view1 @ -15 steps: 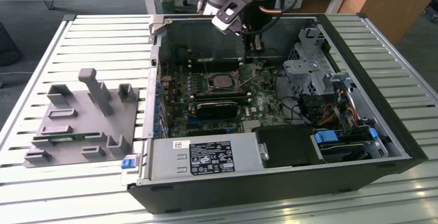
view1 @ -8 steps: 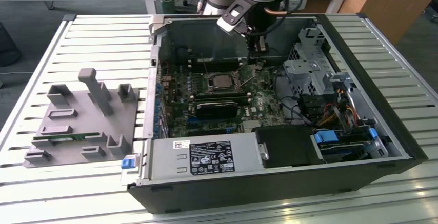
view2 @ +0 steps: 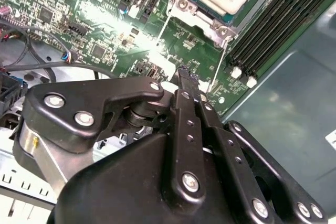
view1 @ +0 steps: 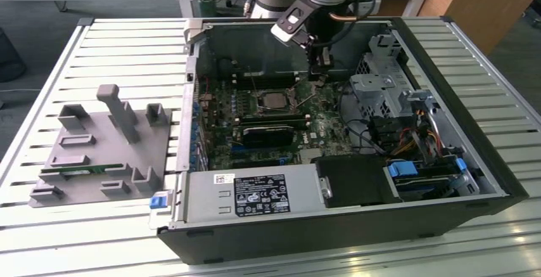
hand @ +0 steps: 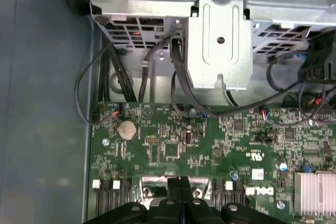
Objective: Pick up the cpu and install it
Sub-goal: 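Close the cpu cover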
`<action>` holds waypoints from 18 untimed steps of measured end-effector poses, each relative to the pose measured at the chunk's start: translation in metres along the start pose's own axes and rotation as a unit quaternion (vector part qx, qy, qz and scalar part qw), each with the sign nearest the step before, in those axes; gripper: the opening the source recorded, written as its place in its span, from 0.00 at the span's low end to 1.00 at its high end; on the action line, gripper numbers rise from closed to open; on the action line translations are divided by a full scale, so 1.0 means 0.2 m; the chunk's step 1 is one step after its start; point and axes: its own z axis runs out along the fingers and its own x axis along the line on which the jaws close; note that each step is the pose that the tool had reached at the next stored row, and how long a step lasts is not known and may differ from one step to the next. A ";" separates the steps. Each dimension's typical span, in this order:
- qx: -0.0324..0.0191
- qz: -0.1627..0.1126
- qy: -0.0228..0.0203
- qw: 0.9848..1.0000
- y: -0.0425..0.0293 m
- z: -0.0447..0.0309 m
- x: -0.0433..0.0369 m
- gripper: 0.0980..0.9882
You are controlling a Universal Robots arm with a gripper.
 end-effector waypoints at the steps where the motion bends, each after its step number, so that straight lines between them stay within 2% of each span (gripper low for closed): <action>1: 0.000 0.000 0.000 1.000 0.009 0.002 0.001 0.01; 13: 0.001 0.000 0.000 1.000 0.084 0.021 0.008 0.01; 18: 0.001 0.000 0.000 1.000 0.105 0.038 0.010 0.01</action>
